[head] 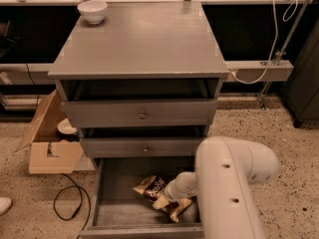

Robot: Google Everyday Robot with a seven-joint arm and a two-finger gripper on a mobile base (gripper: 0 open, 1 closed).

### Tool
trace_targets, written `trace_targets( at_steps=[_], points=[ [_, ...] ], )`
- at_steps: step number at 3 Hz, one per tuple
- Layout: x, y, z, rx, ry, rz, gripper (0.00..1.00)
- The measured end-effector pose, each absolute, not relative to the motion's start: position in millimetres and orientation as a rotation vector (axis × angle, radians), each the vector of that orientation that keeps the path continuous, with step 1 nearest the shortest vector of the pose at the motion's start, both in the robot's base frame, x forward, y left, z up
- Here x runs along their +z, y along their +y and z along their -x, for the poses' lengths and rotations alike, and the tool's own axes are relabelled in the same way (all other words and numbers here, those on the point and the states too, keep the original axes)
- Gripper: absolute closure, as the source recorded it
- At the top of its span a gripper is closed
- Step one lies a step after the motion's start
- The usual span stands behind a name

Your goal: Pick brown chip bag from bottom drawer and place on counter

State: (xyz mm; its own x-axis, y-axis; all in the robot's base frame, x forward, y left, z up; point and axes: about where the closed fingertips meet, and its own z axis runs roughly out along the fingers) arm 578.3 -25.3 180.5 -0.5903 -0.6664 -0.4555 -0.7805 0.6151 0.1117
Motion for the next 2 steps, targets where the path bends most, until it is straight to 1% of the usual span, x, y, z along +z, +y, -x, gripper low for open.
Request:
trace_targets(
  at_steps=[1, 2],
  points=[
    [164, -16, -574, 0.445, 2.478, 1.183, 0.41],
    [195, -4, -575, 0.504, 2.349, 1.246, 0.63]
  ],
)
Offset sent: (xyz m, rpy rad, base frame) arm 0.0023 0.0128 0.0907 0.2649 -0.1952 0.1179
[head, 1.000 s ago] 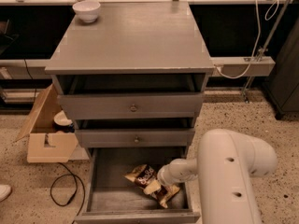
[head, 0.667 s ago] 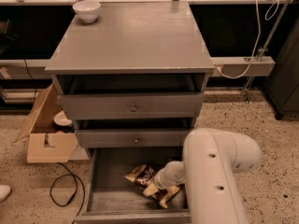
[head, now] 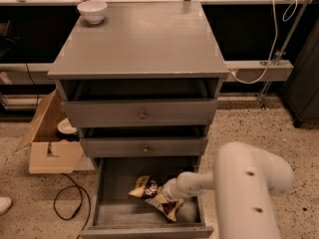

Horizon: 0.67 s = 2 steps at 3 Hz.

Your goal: Pick brown chip bag from bottom drawer and place on counter

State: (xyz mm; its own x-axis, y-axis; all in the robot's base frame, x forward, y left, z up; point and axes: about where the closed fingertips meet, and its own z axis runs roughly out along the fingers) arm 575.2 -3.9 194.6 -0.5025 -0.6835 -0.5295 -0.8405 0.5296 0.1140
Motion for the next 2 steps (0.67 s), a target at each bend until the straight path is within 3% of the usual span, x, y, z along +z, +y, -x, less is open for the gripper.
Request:
trace_targets(
  at_steps=[1, 2],
  points=[
    [261, -2, -569, 0.573, 2.141, 1.365, 0.87],
    [333, -10, -573, 0.663, 1.968, 1.367, 1.0]
  ],
)
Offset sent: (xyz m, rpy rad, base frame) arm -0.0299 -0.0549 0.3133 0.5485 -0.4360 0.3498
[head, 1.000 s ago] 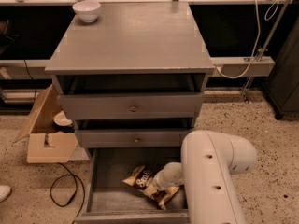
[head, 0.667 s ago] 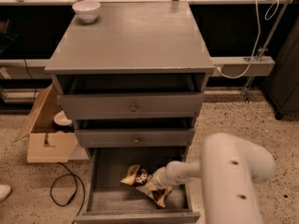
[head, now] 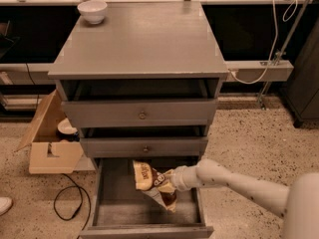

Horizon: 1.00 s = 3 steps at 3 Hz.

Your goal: Pick brown chip bag from bottom drawer and place on counter

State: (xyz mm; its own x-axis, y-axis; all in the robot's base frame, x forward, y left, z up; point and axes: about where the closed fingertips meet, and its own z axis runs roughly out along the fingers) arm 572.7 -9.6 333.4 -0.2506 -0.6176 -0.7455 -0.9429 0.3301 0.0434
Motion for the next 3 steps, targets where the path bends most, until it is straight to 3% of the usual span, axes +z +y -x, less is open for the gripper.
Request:
trace_targets(
  at_steps=[1, 3],
  points=[
    [434, -31, -582, 0.736, 1.72, 1.353, 1.0],
    [427, -25, -572, 0.756, 1.713, 1.394, 1.0]
  ],
)
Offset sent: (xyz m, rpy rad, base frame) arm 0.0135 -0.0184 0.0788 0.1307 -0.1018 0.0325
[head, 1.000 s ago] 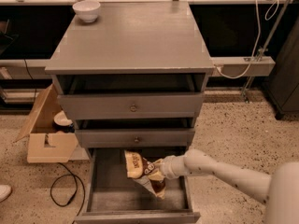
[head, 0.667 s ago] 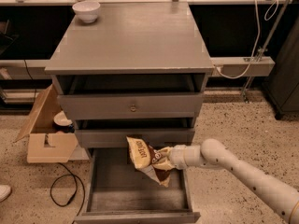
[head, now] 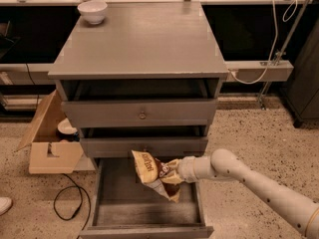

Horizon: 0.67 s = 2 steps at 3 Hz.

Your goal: Pick brown chip bag from bottom drawer and place on counter

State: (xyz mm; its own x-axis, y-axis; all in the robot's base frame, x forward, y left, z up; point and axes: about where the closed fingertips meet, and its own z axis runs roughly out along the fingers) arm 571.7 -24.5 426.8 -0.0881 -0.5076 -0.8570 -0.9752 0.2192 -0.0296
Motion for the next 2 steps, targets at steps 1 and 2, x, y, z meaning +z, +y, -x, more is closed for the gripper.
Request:
trace_targets(
  at_steps=[1, 2],
  points=[
    [452, -25, -570, 0.729, 1.679, 1.439, 1.0],
    [529, -25, -564, 0.625, 1.585, 1.544, 1.0]
  ],
)
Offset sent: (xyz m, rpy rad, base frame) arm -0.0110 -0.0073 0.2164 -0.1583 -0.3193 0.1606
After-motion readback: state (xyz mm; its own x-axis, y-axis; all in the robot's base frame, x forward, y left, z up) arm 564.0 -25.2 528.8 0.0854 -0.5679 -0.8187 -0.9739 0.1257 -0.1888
